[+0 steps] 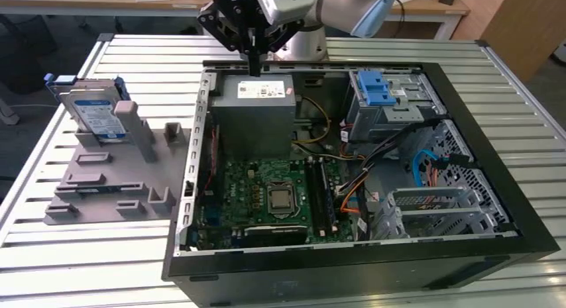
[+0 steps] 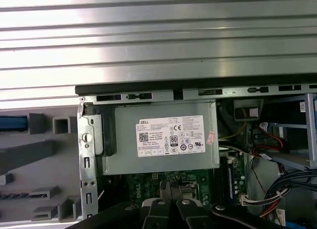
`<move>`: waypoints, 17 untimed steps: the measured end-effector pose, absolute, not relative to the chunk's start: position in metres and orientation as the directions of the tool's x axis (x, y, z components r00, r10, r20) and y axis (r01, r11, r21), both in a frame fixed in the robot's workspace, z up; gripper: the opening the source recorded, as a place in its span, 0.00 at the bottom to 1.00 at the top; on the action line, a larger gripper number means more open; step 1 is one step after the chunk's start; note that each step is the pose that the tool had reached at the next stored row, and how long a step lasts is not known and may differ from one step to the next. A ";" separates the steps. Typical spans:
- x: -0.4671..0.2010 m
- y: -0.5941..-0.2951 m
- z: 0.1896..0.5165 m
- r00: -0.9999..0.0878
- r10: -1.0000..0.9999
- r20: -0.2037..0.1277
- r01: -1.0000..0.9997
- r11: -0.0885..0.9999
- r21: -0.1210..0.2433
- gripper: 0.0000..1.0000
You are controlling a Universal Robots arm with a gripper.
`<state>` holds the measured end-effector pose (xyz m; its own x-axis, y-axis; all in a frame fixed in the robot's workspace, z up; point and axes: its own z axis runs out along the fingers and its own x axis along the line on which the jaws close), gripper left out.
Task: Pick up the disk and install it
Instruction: 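Reach for the disk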
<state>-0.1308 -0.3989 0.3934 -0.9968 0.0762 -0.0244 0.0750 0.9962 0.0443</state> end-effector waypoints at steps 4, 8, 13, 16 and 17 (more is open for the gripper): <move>-0.136 -0.399 0.393 -0.997 0.076 -0.025 0.075 0.996 0.044 0.11; -0.140 -0.398 0.393 -0.997 0.076 -0.024 0.075 0.996 0.044 0.11; -0.144 -0.398 0.393 -0.997 0.076 -0.024 0.075 0.996 0.044 0.11; -0.146 -0.398 0.393 -0.997 0.076 -0.024 0.075 0.996 0.044 0.11; -0.147 -0.398 0.393 -0.997 0.076 -0.024 0.075 0.996 0.044 0.11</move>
<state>-0.1466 -0.3976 0.3930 -0.9968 0.0762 -0.0244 0.0751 0.9962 0.0443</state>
